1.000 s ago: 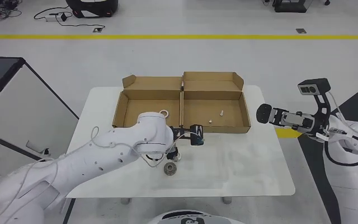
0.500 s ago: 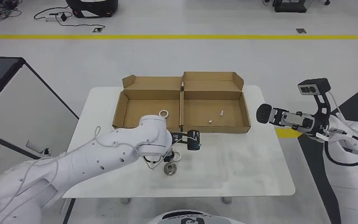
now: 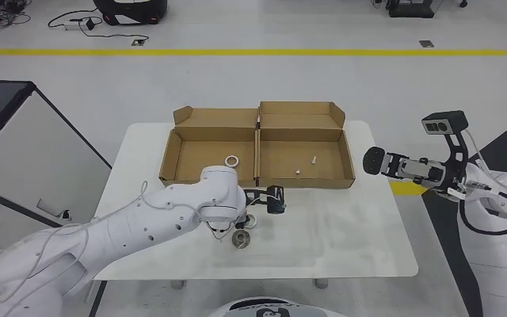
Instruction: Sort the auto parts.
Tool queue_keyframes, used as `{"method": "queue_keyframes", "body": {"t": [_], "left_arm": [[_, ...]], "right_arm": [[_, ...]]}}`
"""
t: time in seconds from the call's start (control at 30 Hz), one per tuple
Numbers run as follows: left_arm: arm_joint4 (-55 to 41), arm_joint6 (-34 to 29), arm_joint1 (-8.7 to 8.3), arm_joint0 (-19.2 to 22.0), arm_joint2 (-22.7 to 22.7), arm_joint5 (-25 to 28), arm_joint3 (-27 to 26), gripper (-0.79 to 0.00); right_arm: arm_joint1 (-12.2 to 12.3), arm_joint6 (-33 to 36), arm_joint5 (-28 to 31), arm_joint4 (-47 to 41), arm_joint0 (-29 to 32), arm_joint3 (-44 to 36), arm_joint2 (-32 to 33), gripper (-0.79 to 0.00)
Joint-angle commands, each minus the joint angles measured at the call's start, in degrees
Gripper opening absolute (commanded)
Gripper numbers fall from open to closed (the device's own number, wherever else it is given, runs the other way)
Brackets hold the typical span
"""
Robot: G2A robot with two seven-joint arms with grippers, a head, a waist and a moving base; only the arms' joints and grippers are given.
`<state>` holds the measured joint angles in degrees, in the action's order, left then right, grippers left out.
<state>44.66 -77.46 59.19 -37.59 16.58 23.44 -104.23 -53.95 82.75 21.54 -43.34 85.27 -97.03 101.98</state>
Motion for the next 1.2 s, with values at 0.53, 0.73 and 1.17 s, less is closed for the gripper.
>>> {"method": "queue_keyframes", "body": {"t": [0.53, 0.73, 1.17], "left_arm": [[7.18, 1.67, 4.86, 2.66, -6.27, 5.06, 5.52, -0.397], [6.51, 3.34, 5.96, 3.08, -6.84, 6.73, 8.1, -0.397], [9.77, 3.99, 7.79, 1.23, -6.84, 7.38, 11.28, -0.4]], "right_arm": [[0.0, 0.0, 0.0, 0.0, 0.0, 0.0, 0.0, 0.0], [0.0, 0.0, 0.0, 0.0, 0.0, 0.0, 0.0, 0.0], [0.0, 0.0, 0.0, 0.0, 0.0, 0.0, 0.0, 0.0]]}}
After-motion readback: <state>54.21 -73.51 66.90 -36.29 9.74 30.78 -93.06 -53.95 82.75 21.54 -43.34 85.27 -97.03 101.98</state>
